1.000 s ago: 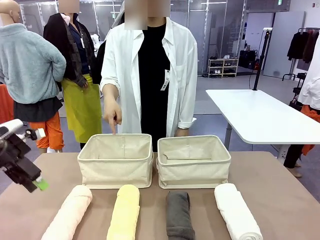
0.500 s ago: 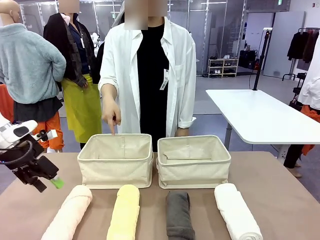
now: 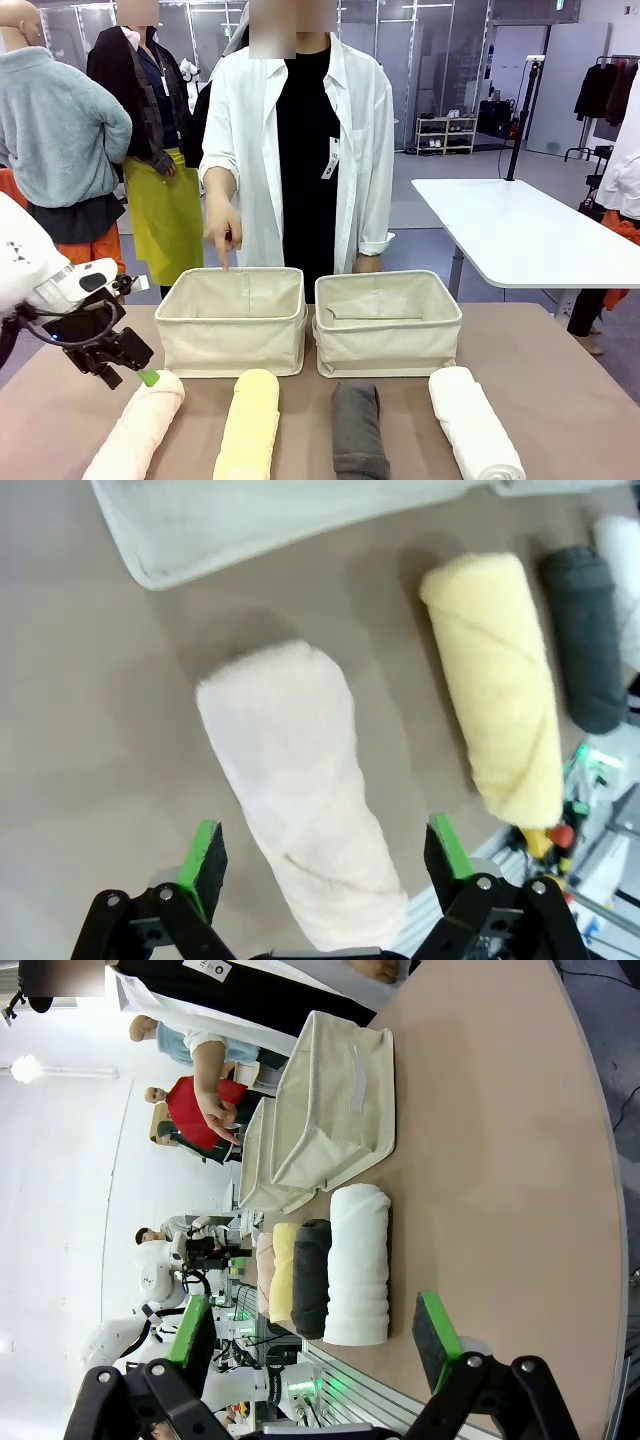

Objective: Divide the towels into two baskets.
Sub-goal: Pick up one hotel-folded towel and place it in the Fabric basket indicated by the person.

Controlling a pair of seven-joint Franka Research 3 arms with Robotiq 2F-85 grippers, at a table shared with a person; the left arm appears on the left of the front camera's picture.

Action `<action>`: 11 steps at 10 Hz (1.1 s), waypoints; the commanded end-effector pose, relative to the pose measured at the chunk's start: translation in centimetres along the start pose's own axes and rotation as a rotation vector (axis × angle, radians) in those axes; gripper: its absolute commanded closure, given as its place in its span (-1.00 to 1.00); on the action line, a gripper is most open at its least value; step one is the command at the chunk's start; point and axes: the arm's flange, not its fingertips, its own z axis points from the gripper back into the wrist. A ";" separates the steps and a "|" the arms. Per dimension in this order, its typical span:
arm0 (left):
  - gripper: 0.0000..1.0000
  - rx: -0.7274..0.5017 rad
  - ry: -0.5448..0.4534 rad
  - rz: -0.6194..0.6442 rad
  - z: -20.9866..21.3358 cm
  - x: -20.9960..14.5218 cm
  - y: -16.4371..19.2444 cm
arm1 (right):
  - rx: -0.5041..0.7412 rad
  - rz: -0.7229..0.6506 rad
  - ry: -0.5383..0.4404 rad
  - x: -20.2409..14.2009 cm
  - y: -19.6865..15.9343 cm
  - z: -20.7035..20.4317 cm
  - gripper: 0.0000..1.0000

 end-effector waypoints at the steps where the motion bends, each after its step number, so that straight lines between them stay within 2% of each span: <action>1: -1.00 0.101 -0.048 0.035 -4.6 -7.9 -2.0 | 0.006 0.007 -0.003 -0.1 0.2 0.1 -1.00; 8: -1.00 0.115 0.090 0.071 -7.9 -9.9 -1.8 | 0.006 0.007 -0.003 -0.1 0.2 0.1 -1.00; 9: -0.87 0.120 0.117 0.062 -8.2 -10.2 -1.9 | 0.006 0.007 -0.003 -0.1 0.2 0.1 -1.00; 11: -0.47 0.112 0.142 0.048 -8.4 -10.3 -2.1 | 0.006 0.007 -0.003 -0.1 0.2 0.1 -1.00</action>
